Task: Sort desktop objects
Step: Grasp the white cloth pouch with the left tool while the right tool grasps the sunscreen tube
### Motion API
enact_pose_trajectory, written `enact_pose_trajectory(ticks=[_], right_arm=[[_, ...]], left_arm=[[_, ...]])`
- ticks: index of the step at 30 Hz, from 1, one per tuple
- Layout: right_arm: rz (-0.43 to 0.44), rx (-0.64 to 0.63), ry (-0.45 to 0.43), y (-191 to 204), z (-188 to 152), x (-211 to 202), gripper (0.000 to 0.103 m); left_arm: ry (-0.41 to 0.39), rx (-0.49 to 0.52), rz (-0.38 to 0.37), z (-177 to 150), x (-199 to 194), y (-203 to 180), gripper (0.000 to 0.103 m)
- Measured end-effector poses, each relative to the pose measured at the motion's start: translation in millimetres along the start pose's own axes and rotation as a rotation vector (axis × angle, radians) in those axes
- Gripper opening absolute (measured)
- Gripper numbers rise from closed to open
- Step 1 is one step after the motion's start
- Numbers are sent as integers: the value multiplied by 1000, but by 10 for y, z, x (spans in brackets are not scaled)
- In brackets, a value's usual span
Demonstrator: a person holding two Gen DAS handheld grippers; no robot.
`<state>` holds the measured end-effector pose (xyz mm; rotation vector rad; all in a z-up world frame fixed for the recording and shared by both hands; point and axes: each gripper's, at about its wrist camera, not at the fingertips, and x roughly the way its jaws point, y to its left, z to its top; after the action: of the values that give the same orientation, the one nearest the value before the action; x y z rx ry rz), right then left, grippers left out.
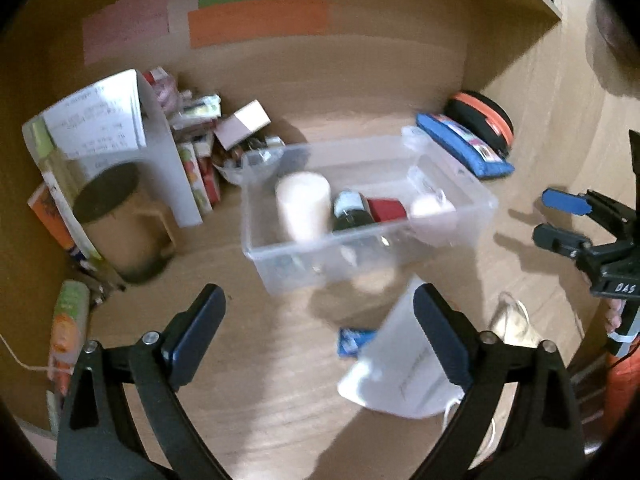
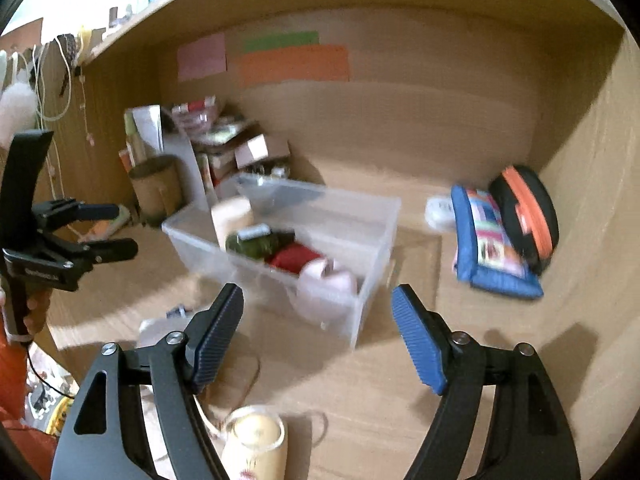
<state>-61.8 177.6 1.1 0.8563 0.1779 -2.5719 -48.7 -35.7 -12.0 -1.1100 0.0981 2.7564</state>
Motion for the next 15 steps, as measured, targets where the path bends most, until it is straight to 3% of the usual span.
enact_pose_trajectory(ticks=[11,15], right_arm=[[0,13,105,173,-629,-93,74],[16,-3,133,277,-799,-141,74]], left_arm=[[83,-2,-144,-415,126,-328,96],[121,35,-160,-504,247,-499,96]])
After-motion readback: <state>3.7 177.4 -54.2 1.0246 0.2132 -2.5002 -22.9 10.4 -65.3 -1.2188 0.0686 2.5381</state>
